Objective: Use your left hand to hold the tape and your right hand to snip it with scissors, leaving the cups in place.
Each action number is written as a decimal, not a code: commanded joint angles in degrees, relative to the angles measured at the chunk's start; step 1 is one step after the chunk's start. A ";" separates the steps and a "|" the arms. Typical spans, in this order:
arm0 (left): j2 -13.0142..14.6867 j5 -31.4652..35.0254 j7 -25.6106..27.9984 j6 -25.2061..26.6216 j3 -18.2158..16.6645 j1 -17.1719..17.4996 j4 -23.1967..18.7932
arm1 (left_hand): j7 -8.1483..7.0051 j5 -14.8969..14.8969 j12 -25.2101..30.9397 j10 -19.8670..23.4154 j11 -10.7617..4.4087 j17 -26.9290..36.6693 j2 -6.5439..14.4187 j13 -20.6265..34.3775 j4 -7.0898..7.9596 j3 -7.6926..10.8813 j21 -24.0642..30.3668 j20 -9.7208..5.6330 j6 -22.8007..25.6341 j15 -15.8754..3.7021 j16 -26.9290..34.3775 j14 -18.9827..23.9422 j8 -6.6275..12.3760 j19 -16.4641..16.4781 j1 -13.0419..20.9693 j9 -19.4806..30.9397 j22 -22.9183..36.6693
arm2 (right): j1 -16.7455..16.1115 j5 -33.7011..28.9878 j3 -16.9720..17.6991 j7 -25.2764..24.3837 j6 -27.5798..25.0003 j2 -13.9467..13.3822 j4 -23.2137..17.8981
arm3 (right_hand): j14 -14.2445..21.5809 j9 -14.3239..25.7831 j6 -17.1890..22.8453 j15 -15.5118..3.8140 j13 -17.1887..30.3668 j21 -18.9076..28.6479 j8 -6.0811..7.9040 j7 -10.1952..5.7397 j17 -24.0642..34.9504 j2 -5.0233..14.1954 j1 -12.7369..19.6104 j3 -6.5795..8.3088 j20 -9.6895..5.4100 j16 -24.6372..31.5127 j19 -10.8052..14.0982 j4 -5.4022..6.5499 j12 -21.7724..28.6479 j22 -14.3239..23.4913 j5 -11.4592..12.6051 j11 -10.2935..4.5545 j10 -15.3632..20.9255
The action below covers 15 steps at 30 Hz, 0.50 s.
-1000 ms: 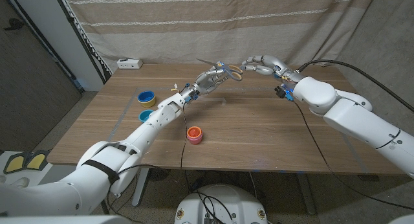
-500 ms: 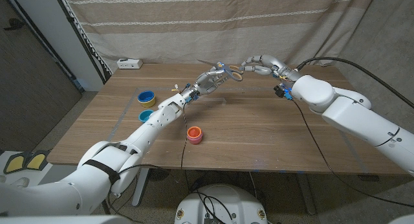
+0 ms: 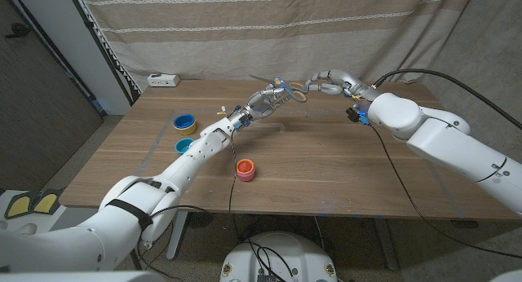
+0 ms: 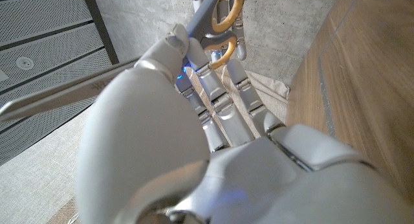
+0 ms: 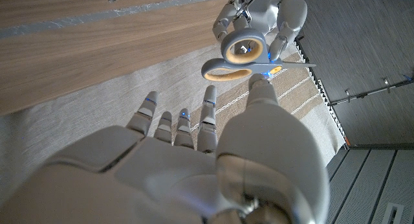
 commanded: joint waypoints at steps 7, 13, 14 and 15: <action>-0.83 0.61 -1.45 -0.10 0.02 -1.17 2.30 | 0.29 -0.04 0.49 3.18 1.90 0.16 0.15 2.51 3.72 4.03 0.31 -7.46 0.27 -0.12 0.31 0.37 -0.06 -0.09 -0.24 0.08 0.14 | 0.28 -0.35 -0.26 0.33 0.16 -0.03 0.26 | 0.05 0.72 1.24 0.24 0.14 -0.41 0.79 -0.75 0.07 0.12 1.48 0.75 -0.25 0.21 -0.29 -0.25 0.38 -0.04 -0.21 -0.25 0.28; -1.10 0.83 -2.06 -0.35 -0.02 -1.54 3.09 | 0.30 -0.05 0.49 3.18 1.92 0.16 0.16 2.56 3.76 4.09 0.31 -7.43 0.21 -0.12 0.29 0.36 -0.17 -0.09 -0.29 -0.04 0.13 | 0.46 -0.51 -0.41 0.94 0.50 -0.33 0.37 | -0.04 0.91 1.08 0.17 0.14 -0.51 0.80 -0.96 0.07 0.12 1.81 0.95 -0.15 0.16 -0.43 -0.34 0.40 -0.04 -0.28 -0.32 0.34; -1.14 0.82 -2.05 -0.37 -0.07 -1.52 3.09 | 0.31 -0.05 0.49 3.18 1.92 0.16 0.16 2.57 3.75 4.10 0.32 -7.44 0.21 -0.12 0.29 0.36 -0.17 -0.09 -0.28 -0.05 0.14 | 0.59 -0.60 -0.53 1.13 0.43 -0.40 0.35 | -0.06 0.95 1.11 0.16 0.14 -0.52 0.83 -0.94 0.07 0.11 1.86 0.98 -0.08 0.15 -0.46 -0.35 0.40 -0.04 -0.29 -0.33 0.37; -1.15 0.86 -2.03 -0.39 -0.08 -1.53 3.09 | 0.31 -0.05 0.50 3.18 1.92 0.16 0.19 2.59 3.77 4.12 0.31 -7.42 0.36 -0.12 0.29 0.36 -0.10 -0.08 -0.29 -0.02 0.13 | 0.70 -0.59 -0.59 1.27 0.38 -0.38 0.38 | -0.07 0.97 1.10 0.16 0.14 -0.53 0.83 -0.88 0.07 0.10 1.90 1.00 -0.09 0.14 -0.47 -0.36 0.41 -0.04 -0.30 -0.34 0.38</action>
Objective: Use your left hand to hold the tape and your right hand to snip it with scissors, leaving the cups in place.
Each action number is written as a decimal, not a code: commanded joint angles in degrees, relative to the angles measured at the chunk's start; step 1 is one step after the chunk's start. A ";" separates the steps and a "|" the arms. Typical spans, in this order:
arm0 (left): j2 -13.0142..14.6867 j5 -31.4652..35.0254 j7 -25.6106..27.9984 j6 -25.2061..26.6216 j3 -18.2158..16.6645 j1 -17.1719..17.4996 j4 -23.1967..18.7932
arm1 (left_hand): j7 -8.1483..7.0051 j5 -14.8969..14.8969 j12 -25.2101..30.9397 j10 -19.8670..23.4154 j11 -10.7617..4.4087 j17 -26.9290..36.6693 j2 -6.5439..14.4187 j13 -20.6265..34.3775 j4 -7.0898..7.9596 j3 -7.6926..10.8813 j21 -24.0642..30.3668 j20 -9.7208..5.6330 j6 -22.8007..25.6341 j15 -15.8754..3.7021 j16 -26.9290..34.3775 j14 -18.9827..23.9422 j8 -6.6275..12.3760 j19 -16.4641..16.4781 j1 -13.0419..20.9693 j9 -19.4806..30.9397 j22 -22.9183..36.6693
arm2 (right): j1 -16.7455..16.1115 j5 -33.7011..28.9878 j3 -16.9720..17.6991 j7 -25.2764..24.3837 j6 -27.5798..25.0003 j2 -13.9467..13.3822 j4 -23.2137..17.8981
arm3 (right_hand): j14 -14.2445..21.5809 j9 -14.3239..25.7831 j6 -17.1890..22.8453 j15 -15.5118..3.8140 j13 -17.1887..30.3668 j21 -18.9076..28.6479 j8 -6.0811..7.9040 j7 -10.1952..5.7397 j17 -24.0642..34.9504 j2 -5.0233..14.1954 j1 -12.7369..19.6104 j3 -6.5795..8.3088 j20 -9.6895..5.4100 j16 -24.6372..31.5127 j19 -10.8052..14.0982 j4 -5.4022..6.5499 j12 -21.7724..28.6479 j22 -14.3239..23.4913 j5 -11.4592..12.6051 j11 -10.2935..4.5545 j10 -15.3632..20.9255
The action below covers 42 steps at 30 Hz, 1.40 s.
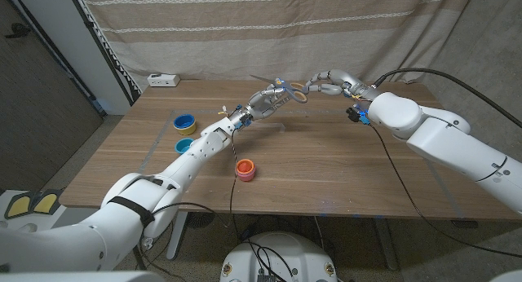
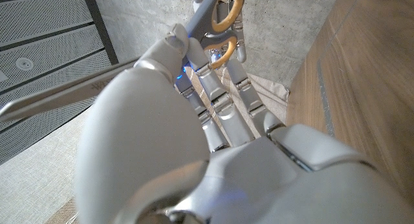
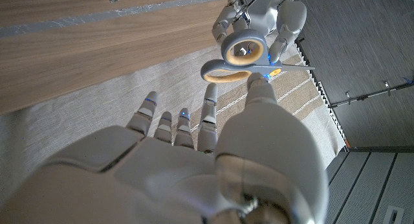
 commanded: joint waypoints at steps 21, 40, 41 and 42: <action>-0.04 0.27 -0.21 0.17 -0.36 0.38 -0.42 | 0.40 -0.15 0.21 3.00 1.95 0.17 0.20 2.65 3.74 4.31 0.53 -7.49 0.38 -0.12 0.26 0.40 -0.11 -0.11 -0.26 -0.01 0.19 | 2.09 -0.83 -1.49 2.70 -1.87 -0.85 -0.23 | -0.43 0.89 0.35 0.84 0.13 -0.32 0.59 -0.21 0.21 -0.11 1.76 0.89 -0.49 0.08 -0.86 -0.31 0.34 -0.01 -0.52 -1.05 0.05; 0.27 -0.04 -0.73 0.27 -0.37 0.65 -0.83 | 0.30 -0.22 0.23 2.97 1.97 0.19 0.18 2.89 3.79 4.51 0.62 -7.42 0.29 -0.12 0.23 0.41 -0.16 -0.15 -0.39 0.07 0.17 | 5.12 -2.00 -3.60 6.37 -4.65 -2.26 -1.13 | -0.72 1.43 1.45 1.31 0.10 -0.45 1.06 -1.09 0.21 0.05 2.95 1.75 -0.62 0.05 -1.31 -0.38 0.48 0.02 -1.05 -2.37 0.60; 0.30 0.03 -0.73 0.24 -0.33 0.65 -0.85 | 0.25 -0.23 0.23 2.97 1.97 0.19 0.18 2.90 3.78 4.52 0.63 -7.43 0.28 -0.13 0.23 0.42 -0.17 -0.15 -0.39 0.08 0.17 | 5.30 -2.12 -3.72 6.58 -4.84 -2.37 -1.20 | -0.85 1.45 1.31 1.17 0.10 -0.46 1.00 -1.03 0.21 0.05 3.00 1.79 -0.66 0.01 -1.36 -0.38 0.45 0.02 -1.08 -2.26 0.55; 0.31 -0.01 -0.71 0.28 -0.33 0.68 -0.87 | 0.21 -0.24 0.18 2.94 1.97 0.19 0.18 2.85 3.80 4.52 0.64 -7.40 0.26 -0.13 0.23 0.42 -0.14 -0.15 -0.42 0.13 0.17 | 5.46 -2.19 -3.79 6.78 -4.98 -2.45 -1.24 | -1.02 1.48 1.18 1.16 0.10 -0.53 0.94 -0.80 0.21 0.04 3.09 1.85 -0.62 -0.04 -1.57 -0.38 0.41 0.02 -1.13 -2.11 0.47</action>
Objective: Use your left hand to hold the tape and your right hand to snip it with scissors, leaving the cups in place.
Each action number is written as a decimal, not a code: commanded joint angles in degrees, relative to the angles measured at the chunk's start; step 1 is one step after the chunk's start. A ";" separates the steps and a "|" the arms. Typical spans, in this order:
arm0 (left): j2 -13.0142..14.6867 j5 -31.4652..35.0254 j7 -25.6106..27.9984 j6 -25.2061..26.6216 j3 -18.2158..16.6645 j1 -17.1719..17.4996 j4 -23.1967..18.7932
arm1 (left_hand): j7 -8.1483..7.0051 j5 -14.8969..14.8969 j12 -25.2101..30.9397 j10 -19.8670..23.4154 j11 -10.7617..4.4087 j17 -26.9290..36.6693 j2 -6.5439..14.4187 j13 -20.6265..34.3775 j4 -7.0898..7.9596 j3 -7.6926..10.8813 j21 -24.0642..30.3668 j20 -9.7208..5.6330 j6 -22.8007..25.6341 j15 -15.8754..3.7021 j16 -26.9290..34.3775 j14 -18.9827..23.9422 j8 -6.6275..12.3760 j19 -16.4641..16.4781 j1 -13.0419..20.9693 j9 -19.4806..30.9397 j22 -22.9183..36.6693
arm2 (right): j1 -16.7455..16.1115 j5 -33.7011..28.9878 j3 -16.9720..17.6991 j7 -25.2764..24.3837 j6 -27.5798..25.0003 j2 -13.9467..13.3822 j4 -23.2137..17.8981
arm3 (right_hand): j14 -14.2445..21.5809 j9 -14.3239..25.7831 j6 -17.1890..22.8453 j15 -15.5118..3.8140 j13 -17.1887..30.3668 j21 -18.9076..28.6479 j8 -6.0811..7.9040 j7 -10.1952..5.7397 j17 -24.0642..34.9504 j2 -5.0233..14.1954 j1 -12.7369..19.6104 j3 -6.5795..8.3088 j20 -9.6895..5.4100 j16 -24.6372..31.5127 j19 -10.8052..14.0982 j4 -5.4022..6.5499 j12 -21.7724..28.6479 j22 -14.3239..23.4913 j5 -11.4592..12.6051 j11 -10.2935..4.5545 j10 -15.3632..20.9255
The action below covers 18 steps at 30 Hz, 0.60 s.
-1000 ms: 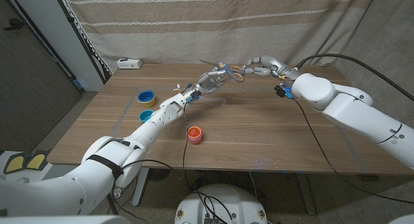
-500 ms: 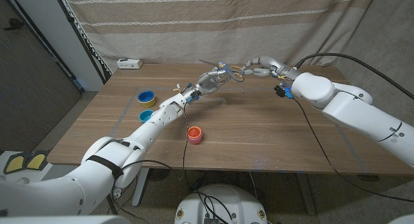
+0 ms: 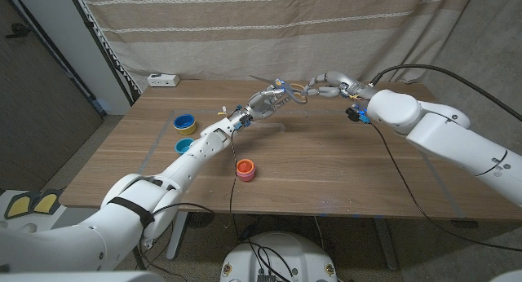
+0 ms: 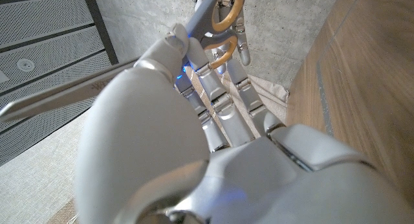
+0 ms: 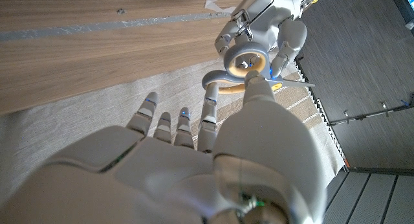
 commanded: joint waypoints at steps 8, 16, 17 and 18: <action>0.24 -0.23 -0.30 0.16 0.05 0.35 -0.56 | 0.16 -0.25 0.25 2.76 1.88 0.20 0.24 2.96 4.00 4.37 0.44 -7.45 0.22 -0.22 0.24 0.36 0.14 -0.16 -0.48 0.50 0.15 | 2.89 -1.75 -1.88 3.54 -1.75 -1.27 -0.54 | -0.45 0.27 -0.35 0.32 0.09 -0.10 -0.25 0.77 0.20 -0.12 1.18 0.50 -0.06 -0.01 -0.58 0.00 0.38 0.02 -0.39 0.22 -0.02; 0.40 -0.19 -0.23 0.41 0.25 0.48 -1.09 | 0.28 -0.29 0.17 2.68 1.87 0.20 0.22 2.96 4.00 4.42 0.53 -7.47 0.30 -0.22 0.22 0.35 0.12 -0.13 -0.52 0.44 0.18 | 3.61 -2.98 -2.22 4.31 -1.06 -1.45 -0.42 | -0.39 0.33 -0.30 0.17 0.08 -0.02 -0.27 0.46 0.19 -0.22 1.40 0.62 -0.35 0.05 -0.49 -0.01 0.46 0.02 -0.52 0.00 0.22; 0.41 -0.19 -0.21 0.42 0.26 0.48 -1.10 | 0.26 -0.29 0.16 2.68 1.85 0.21 0.23 2.95 4.01 4.43 0.52 -7.44 0.21 -0.22 0.23 0.36 0.05 -0.15 -0.54 0.39 0.17 | 3.58 -3.02 -2.19 4.33 -1.04 -1.42 -0.41 | -0.39 0.34 -0.33 0.15 0.08 -0.02 -0.29 0.36 0.19 -0.23 1.43 0.64 -0.38 0.05 -0.50 -0.01 0.47 0.02 -0.53 -0.04 0.26; 0.41 -0.17 -0.12 0.50 0.32 0.50 -1.14 | 0.19 -0.29 0.15 2.67 1.85 0.21 0.24 2.94 4.00 4.44 0.54 -7.46 0.36 -0.22 0.23 0.36 0.12 -0.15 -0.52 0.41 0.18 | 3.48 -3.16 -2.09 4.20 -0.78 -1.43 -0.45 | -0.35 0.35 -0.34 0.04 0.08 -0.02 -0.29 0.35 0.19 -0.23 1.47 0.66 -0.39 0.08 -0.49 -0.02 0.48 0.02 -0.54 -0.08 0.28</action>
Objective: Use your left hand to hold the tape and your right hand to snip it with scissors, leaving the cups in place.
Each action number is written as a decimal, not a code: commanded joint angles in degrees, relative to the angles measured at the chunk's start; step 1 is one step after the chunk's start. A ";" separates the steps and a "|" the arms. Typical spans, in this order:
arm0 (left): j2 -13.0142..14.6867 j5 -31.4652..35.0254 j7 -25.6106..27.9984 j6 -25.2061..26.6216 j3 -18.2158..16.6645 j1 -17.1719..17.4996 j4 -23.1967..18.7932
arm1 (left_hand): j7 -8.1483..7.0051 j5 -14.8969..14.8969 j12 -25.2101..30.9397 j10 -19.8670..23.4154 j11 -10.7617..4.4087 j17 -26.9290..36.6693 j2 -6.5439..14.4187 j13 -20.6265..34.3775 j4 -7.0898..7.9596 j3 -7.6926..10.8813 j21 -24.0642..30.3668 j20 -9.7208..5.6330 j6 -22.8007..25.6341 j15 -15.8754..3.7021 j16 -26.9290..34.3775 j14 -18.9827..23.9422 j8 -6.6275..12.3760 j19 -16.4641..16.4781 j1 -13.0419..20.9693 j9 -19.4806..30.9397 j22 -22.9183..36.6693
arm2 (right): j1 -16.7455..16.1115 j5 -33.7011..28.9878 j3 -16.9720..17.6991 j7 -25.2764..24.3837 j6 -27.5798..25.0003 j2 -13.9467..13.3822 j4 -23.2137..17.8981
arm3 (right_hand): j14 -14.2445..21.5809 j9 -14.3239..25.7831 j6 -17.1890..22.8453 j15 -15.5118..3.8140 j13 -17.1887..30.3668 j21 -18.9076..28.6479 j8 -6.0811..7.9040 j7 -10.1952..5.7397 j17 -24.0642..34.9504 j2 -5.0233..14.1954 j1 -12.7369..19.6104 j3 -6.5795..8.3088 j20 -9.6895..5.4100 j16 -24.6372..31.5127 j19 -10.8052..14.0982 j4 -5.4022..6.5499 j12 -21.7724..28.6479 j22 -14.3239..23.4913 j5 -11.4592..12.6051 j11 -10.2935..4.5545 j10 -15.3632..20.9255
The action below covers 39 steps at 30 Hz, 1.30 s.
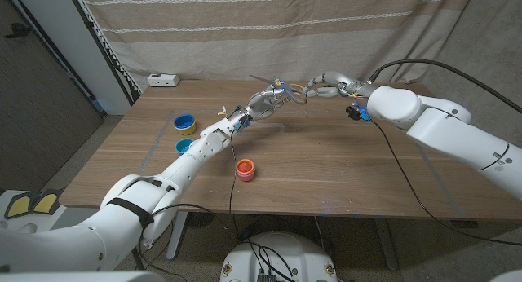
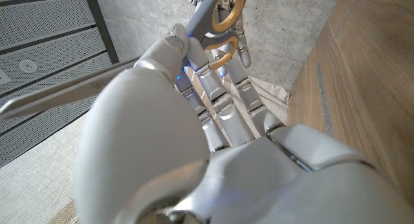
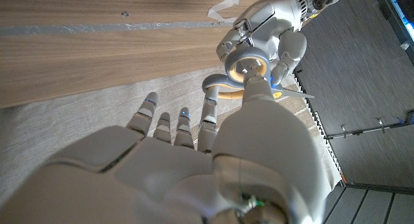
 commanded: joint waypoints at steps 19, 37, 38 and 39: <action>0.10 -0.15 -0.17 0.34 0.37 -0.03 -0.22 | 0.33 -0.03 0.23 2.71 1.80 0.09 0.23 2.95 3.84 4.44 0.39 -7.39 0.27 -0.22 0.24 0.40 0.26 -0.20 -0.57 0.03 0.16 | 3.63 -4.67 -2.81 4.69 0.10 -0.09 0.37 | 0.00 0.26 0.17 -0.77 0.08 0.00 -0.04 -0.17 0.19 0.07 1.75 0.86 -0.25 0.11 -0.27 -0.43 0.54 0.02 -0.24 0.43 0.58; 0.24 0.01 -1.12 1.07 0.24 -0.64 1.17 | 0.23 -0.10 0.25 2.78 1.82 0.12 0.16 3.07 3.82 4.56 0.50 -7.37 0.26 -0.22 0.21 0.40 0.44 -0.24 -0.65 0.41 0.16 | 2.42 -7.34 -2.62 2.27 0.47 1.31 0.32 | 2.31 0.78 6.01 -2.33 0.08 0.50 2.04 -2.52 0.16 -0.52 3.80 1.58 -1.64 0.59 1.08 -0.54 2.50 0.04 -0.50 -2.10 6.23; 0.21 -0.12 -1.05 1.21 0.15 -0.53 1.09 | 0.20 -0.10 0.18 2.71 1.83 0.12 0.17 3.00 3.84 4.58 0.48 -7.35 0.25 -0.22 0.21 0.39 0.42 -0.25 -0.67 0.37 0.15 | 2.38 -7.33 -2.58 2.24 0.49 1.42 0.31 | 2.43 0.70 6.56 -2.45 0.07 0.50 2.19 -2.65 0.16 -0.60 3.89 1.57 -1.66 0.59 1.11 -0.55 2.55 0.04 -0.49 -2.23 6.43; 0.20 -0.18 -1.04 1.27 0.12 -0.45 1.03 | 0.17 -0.11 0.17 2.73 1.82 0.12 0.15 2.99 3.81 4.58 0.51 -7.39 0.29 -0.22 0.21 0.39 0.43 -0.24 -0.63 0.37 0.16 | 2.33 -7.54 -2.63 2.06 0.55 1.52 0.31 | 2.55 0.57 7.37 -2.58 0.07 0.48 2.37 -2.74 0.16 -0.74 3.99 1.53 -1.73 0.56 1.15 -0.53 2.66 0.05 -0.48 -2.54 6.82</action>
